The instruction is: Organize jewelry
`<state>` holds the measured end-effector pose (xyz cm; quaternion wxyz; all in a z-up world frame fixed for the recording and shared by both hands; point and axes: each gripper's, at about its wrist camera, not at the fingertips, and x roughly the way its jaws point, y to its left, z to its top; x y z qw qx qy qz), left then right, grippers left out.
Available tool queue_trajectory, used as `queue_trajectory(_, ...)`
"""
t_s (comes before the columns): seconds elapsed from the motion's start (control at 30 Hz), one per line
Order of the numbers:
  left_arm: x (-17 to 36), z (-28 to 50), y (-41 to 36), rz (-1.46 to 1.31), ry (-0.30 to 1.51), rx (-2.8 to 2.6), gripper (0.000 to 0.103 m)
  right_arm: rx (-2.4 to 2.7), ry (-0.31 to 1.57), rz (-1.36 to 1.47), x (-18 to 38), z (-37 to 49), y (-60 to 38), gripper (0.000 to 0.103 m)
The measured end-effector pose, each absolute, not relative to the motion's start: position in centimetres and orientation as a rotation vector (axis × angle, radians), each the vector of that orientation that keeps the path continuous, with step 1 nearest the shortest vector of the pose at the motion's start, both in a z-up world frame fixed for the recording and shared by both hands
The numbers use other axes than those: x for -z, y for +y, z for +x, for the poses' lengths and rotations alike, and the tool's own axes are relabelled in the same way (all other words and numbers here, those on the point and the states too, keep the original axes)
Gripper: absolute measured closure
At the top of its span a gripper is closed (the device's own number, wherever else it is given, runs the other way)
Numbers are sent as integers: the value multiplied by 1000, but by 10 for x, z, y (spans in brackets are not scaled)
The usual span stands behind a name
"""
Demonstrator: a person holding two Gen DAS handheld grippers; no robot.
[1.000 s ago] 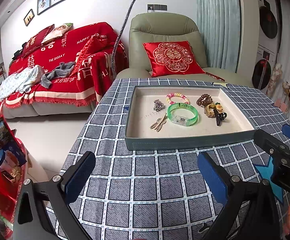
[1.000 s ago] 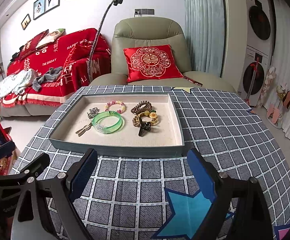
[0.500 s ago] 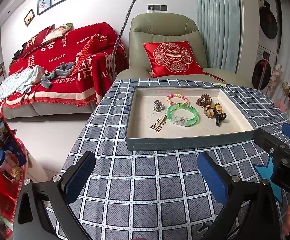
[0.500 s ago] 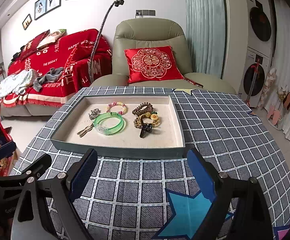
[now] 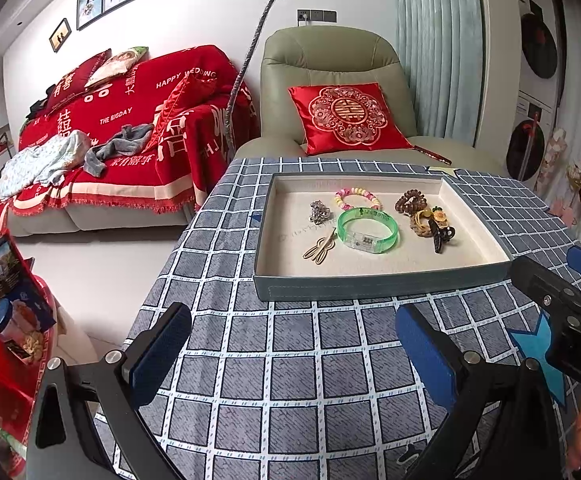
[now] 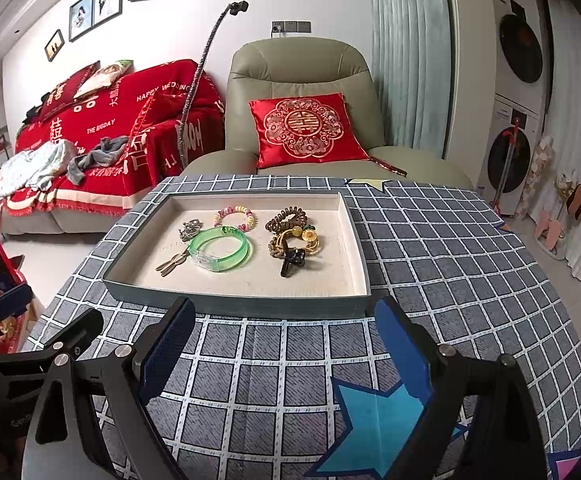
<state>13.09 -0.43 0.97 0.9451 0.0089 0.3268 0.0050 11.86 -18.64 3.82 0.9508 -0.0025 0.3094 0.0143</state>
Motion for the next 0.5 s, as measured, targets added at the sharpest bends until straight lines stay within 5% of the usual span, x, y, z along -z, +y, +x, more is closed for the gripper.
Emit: queue_trajectory(0.5,-11,131,-1,-4,675,5,0,-26,633,-5,-39,118,-187,10)
